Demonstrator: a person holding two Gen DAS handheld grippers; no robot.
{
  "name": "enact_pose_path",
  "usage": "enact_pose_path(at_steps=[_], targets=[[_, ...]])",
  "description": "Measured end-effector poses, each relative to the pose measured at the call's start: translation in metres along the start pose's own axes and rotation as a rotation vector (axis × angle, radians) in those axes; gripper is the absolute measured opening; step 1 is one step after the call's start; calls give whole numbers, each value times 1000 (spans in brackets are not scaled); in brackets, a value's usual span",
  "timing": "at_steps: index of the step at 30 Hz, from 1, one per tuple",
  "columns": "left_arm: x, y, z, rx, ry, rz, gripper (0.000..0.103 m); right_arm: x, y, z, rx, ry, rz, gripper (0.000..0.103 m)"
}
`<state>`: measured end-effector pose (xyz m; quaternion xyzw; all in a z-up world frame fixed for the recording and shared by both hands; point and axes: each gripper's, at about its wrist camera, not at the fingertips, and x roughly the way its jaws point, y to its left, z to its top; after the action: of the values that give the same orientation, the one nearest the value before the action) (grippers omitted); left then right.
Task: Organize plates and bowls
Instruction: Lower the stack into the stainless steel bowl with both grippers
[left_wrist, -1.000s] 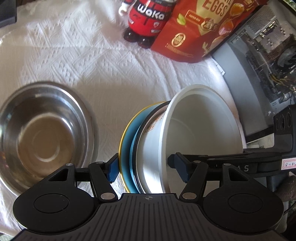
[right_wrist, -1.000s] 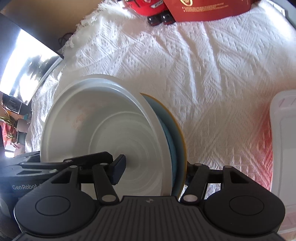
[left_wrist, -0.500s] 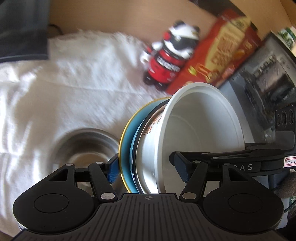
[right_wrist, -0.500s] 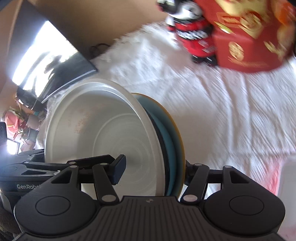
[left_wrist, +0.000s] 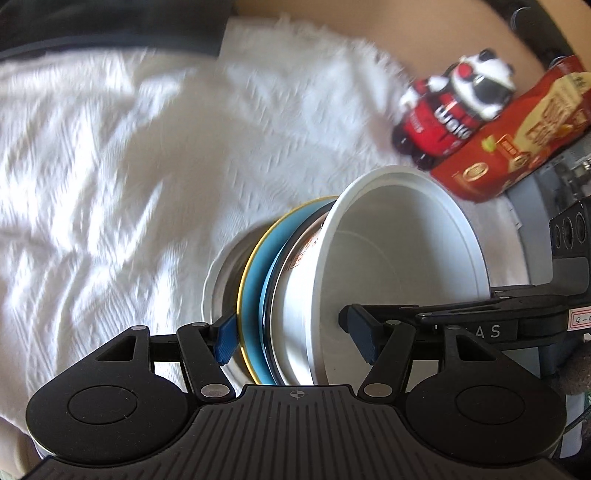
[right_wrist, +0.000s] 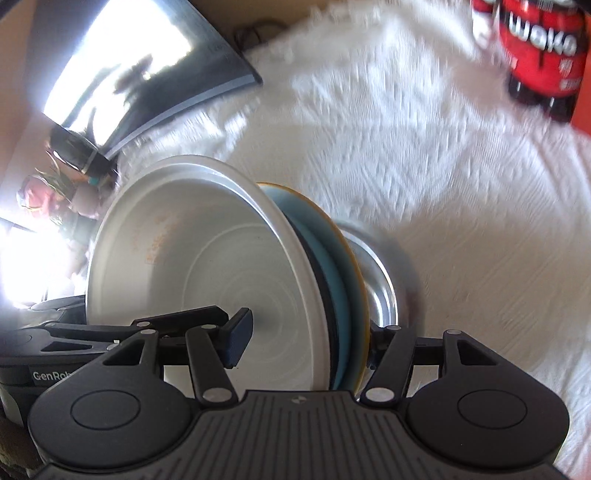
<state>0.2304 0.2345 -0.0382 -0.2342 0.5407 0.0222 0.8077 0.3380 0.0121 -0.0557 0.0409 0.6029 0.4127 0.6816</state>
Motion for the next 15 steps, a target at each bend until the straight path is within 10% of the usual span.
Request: enact_pose_path(at_steps=[15], targets=[[27,23,-2,-17,45,-24,57,38,-15,-9,46,59,-60,59]])
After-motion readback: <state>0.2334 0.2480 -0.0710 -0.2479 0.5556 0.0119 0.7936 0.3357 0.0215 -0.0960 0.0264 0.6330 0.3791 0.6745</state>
